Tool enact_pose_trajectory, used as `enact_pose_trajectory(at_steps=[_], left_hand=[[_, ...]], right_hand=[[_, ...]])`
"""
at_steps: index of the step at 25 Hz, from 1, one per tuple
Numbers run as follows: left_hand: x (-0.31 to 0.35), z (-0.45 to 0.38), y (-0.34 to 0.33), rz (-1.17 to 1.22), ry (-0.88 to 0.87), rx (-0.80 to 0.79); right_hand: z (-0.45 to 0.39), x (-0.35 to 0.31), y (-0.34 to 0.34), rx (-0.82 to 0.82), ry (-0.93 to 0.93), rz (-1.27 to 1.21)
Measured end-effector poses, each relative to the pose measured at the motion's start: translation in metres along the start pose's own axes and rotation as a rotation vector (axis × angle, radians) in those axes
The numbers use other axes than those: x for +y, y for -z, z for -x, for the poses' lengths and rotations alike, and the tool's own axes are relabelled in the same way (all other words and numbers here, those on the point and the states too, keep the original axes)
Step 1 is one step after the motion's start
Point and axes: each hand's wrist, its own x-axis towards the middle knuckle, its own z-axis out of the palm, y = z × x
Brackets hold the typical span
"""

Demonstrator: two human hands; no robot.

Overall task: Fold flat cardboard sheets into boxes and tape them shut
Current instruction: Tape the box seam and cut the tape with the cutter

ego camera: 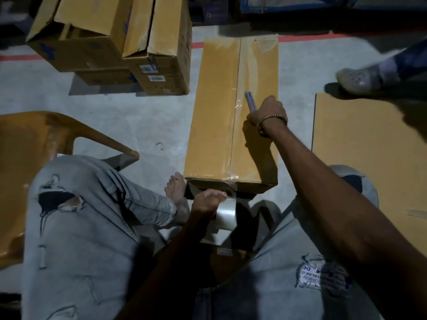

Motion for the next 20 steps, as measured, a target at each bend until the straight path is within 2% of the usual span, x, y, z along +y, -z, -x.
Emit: enact_pose_trajectory(at_steps=[3, 8, 13, 16, 20], left_hand=[[0.001, -0.001, -0.002, -0.011, -0.001, 0.030], [0.006, -0.002, -0.003, 0.017, 0.072, 0.037], [0.007, 0.002, -0.004, 0.005, 0.062, 0.051], [0.007, 0.003, -0.004, 0.003, 0.053, 0.052], [0.005, 0.001, -0.003, 0.005, 0.066, 0.046]], right_hand=[[0.027, 0.004, 0.003, -0.142, 0.060, 0.051], [0.070, 0.022, 0.030, -0.564, 0.317, 0.268], [0.119, 0.056, 0.039, -0.852, 0.475, 0.363], [0.133, 0.071, 0.037, -0.917, 0.462, 0.359], [0.141, 0.074, 0.026, -0.905, 0.469, 0.429]])
